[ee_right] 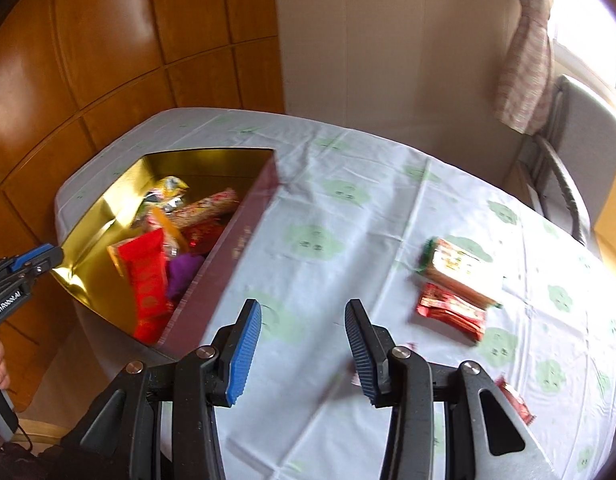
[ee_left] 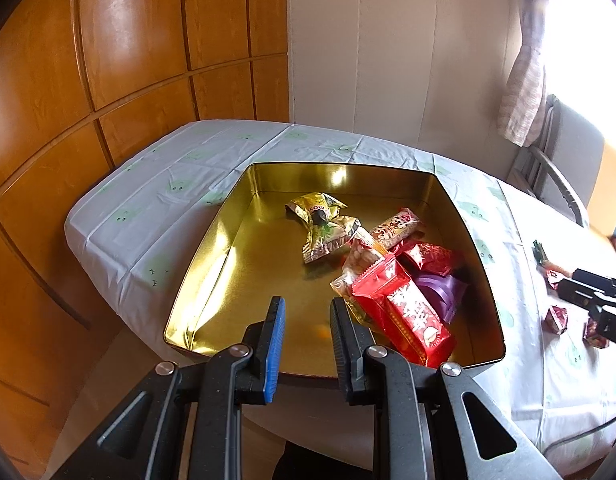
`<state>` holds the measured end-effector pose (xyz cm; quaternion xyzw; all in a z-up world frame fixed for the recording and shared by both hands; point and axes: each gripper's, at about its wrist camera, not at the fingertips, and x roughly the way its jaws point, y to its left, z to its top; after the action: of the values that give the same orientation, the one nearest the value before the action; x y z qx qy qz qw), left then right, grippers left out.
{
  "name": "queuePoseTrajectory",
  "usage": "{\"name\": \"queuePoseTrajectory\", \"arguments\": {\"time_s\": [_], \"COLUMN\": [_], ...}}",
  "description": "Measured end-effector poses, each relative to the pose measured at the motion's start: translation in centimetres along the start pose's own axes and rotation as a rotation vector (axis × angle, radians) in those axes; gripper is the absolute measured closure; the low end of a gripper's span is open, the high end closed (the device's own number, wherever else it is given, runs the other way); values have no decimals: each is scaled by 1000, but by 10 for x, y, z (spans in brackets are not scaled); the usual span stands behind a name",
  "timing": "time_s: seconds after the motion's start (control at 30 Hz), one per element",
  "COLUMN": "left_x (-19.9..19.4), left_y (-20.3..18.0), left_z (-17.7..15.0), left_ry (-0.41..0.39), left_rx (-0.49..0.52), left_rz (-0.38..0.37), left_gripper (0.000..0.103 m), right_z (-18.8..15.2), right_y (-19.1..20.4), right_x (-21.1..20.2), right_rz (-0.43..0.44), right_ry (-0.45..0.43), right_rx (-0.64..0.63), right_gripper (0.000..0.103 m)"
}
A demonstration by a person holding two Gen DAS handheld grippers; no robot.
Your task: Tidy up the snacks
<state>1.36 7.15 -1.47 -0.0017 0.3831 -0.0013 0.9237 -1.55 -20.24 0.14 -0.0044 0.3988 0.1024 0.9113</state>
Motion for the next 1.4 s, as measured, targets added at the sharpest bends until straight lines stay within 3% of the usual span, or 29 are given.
{"name": "queuePoseTrajectory", "arguments": {"time_s": [0.47,0.67,0.83,1.0,1.13,1.4], "left_x": [-1,2,2,0,-1,-7], "left_y": [-12,-18,-26,-37,-54,-123], "left_z": [-2,-4,-7,-9,-8,-12], "left_ry": [11,23,27,30,42,74], "left_rx": [38,58,79,115,172,391], "left_rz": [-26,-48,-68,-93,-142,-352], "left_gripper": [80,76,76,76,75,63], "right_z": [-20,-33,-56,-77,-78,-75], "right_y": [-86,-150,-217,-266,-261,-255], "right_x": [-34,-49,-45,-38,-28,-25], "right_rz": [-179,-294,-379,-373,-350,-299], "right_ry": [-7,-2,31,79,123,129], "right_rx": [75,146,283,511,503,475], "right_gripper": [59,59,59,59,59,59]}}
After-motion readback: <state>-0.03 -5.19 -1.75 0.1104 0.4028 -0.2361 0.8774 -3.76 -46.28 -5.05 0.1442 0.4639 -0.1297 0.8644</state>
